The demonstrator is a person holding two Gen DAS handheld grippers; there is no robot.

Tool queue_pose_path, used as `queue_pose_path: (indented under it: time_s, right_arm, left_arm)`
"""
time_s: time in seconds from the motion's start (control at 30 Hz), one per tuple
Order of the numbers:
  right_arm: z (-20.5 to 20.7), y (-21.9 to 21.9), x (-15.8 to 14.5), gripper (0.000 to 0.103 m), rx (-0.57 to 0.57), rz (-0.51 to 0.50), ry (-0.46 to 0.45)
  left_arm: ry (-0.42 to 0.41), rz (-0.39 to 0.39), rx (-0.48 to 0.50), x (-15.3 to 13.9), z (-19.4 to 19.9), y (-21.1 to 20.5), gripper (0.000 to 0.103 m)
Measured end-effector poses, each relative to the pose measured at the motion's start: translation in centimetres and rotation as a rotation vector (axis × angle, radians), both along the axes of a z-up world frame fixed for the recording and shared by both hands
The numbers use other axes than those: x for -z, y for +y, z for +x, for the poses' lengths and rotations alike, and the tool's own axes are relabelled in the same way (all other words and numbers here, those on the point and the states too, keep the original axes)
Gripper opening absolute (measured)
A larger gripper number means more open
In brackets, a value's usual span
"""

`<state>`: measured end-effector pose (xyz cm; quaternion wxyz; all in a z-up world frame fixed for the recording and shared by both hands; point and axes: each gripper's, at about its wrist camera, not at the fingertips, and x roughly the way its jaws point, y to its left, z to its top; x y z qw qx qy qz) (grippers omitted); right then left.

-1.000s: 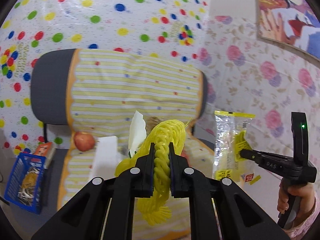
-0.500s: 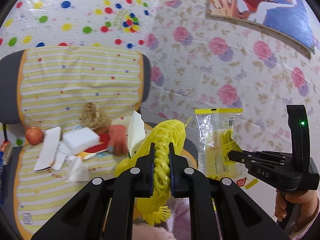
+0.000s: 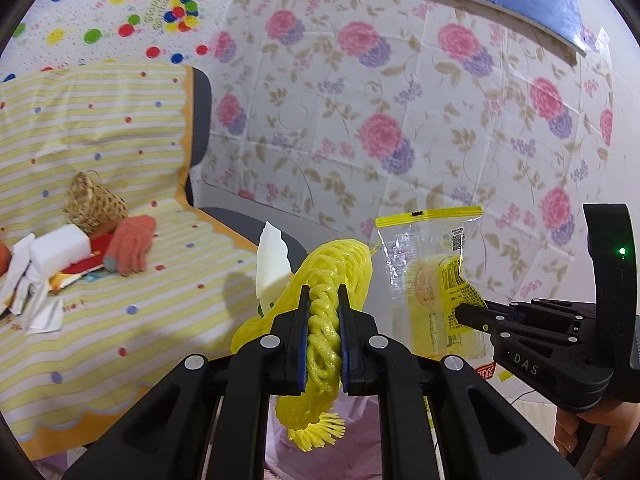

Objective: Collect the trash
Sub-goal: 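Carry the net and snack bag with both grippers over the pink-lined bin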

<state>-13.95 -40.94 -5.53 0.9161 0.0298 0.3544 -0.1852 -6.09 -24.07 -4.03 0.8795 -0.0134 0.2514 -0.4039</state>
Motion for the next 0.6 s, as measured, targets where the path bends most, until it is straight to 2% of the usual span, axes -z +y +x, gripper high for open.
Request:
queue_pose_path:
  time_s: [0.13, 0.3, 0.4, 0.47, 0.53, 0.57, 0.6]
  right_arm:
    - [0.4, -0.8, 1.7, 0.007, 0.016, 0.008, 0.047]
    - [1.7, -2.0, 4.6, 0.007, 0.023, 0.034, 0.099]
    - [2.5, -2.7, 6.5, 0.009, 0.022, 0.075, 0.127]
    - [3.0, -2.8, 7.5, 0.015, 0.014, 0.084, 0.145]
    - [3.5, -2.8, 8.5, 0.024, 0.012, 0.084, 0.163]
    - [3.7, -2.9, 8.9, 0.033, 0.012, 0.091, 0.169]
    - [3.8, -2.9, 9.1, 0.036, 0.014, 0.097, 0.167]
  left_arm:
    - [0.012, 0.03, 0.019, 1.5, 0.2, -1.9, 0.013]
    - [0.074, 0.057, 0.013, 3.5, 1.6, -3.1, 0.014]
    - [0.092, 0.085, 0.013, 4.4, 2.3, -3.8, 0.018]
    - [0.105, 0.108, 0.008, 4.8, 2.6, -4.2, 0.036]
    - [0.114, 0.115, 0.007, 5.1, 2.9, -4.3, 0.048]
    - [0.117, 0.125, 0.005, 5.3, 3.0, -4.3, 0.053]
    - [0.117, 0.13, -0.001, 5.4, 3.1, -4.3, 0.055]
